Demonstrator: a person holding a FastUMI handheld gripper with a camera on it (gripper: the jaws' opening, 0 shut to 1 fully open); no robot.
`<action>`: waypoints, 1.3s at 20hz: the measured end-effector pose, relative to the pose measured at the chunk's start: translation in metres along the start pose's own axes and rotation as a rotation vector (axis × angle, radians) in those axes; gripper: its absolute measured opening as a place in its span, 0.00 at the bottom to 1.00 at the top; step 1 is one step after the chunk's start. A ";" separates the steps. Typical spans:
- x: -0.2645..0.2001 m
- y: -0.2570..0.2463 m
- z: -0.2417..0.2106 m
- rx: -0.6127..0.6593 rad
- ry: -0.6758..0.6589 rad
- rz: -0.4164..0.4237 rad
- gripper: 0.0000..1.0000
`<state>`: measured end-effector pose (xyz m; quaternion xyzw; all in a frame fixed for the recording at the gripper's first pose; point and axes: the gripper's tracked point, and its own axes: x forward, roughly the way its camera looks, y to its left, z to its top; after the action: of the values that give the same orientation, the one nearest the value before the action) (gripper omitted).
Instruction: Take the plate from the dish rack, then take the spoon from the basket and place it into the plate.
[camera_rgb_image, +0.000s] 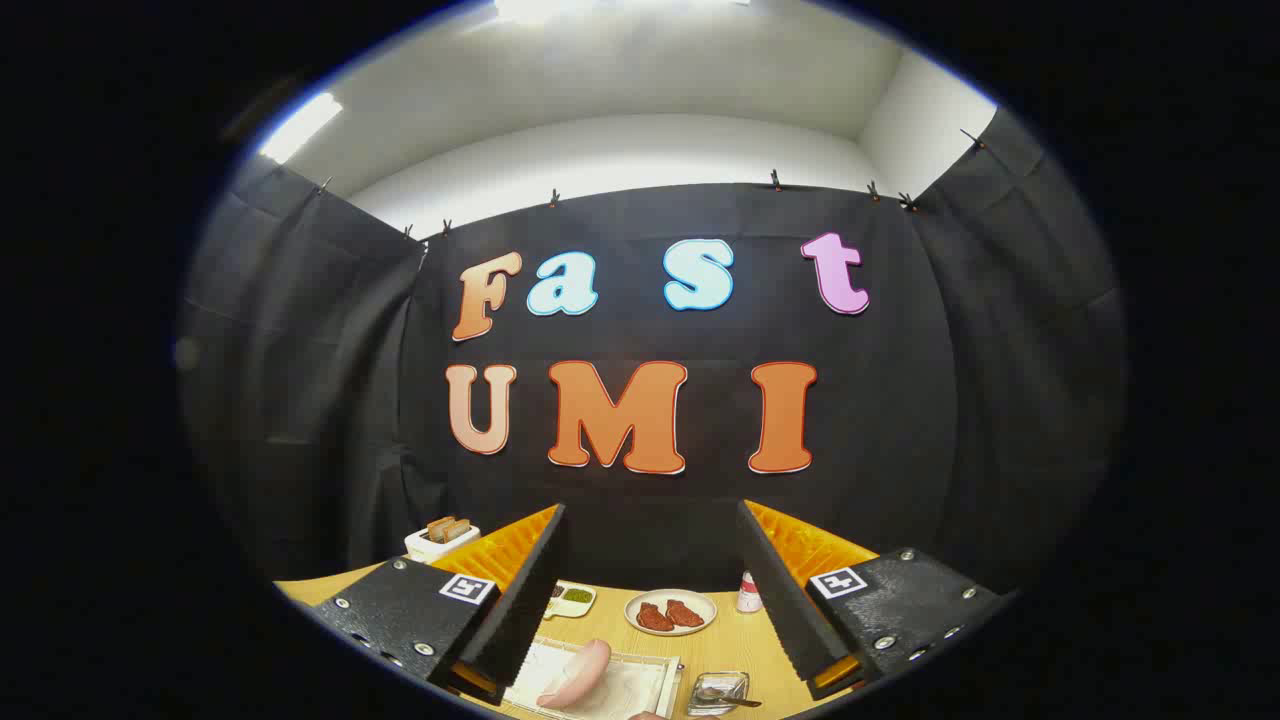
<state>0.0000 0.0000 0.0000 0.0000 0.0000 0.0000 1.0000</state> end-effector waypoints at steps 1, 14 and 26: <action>-0.001 0.001 0.000 -0.004 0.000 0.006 0.99; 0.008 0.006 -0.021 0.005 0.104 -0.004 0.99; 0.034 0.020 -0.098 0.124 0.438 0.018 0.99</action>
<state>0.0339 0.0198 -0.0977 0.0614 0.2169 0.0088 0.9742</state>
